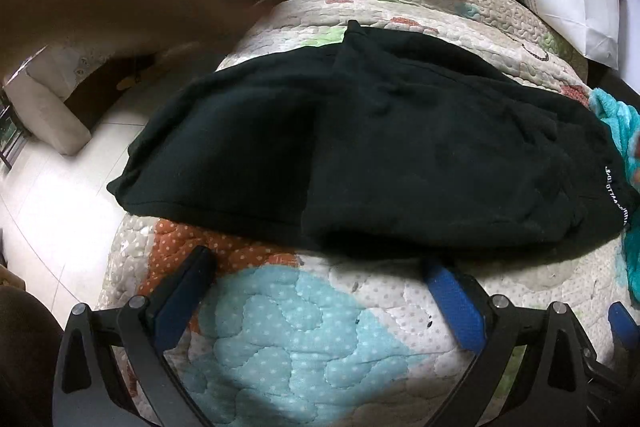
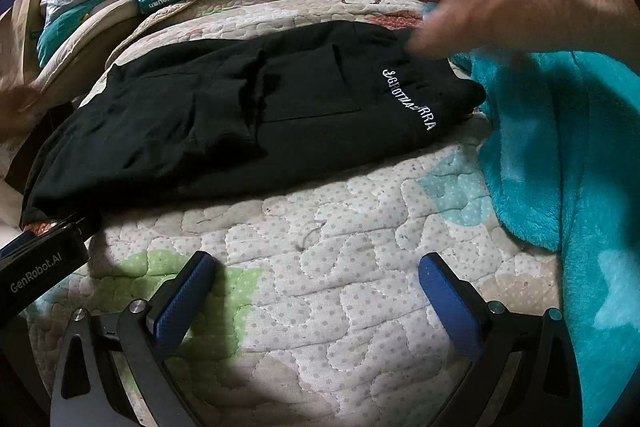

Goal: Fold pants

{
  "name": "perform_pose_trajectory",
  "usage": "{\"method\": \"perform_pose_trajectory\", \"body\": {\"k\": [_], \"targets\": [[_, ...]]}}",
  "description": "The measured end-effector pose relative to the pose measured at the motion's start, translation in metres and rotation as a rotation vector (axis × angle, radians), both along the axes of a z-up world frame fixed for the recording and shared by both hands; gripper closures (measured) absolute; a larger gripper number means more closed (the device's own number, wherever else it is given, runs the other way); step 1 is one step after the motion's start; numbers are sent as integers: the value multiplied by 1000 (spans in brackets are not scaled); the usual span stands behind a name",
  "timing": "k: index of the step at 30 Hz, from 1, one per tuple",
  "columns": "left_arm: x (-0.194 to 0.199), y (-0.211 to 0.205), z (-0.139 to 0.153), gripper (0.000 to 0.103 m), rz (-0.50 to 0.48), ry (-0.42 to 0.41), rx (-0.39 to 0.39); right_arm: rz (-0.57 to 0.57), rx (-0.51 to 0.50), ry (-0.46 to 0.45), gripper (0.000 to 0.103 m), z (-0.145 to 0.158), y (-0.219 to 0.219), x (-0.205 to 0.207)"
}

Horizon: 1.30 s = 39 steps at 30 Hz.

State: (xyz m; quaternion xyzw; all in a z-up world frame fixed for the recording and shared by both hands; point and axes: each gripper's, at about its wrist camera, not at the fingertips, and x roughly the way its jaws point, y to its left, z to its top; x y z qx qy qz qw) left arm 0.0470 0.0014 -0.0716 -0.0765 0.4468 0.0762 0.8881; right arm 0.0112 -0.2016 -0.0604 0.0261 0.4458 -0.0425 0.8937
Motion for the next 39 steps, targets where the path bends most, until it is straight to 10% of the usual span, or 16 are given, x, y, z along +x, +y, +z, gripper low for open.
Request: {"method": "perform_pose_trajectory", "body": {"k": [39], "targets": [[-1,-1,-1,0,1,-1,3,0,-4,10,0,-1,-1,1]]}}
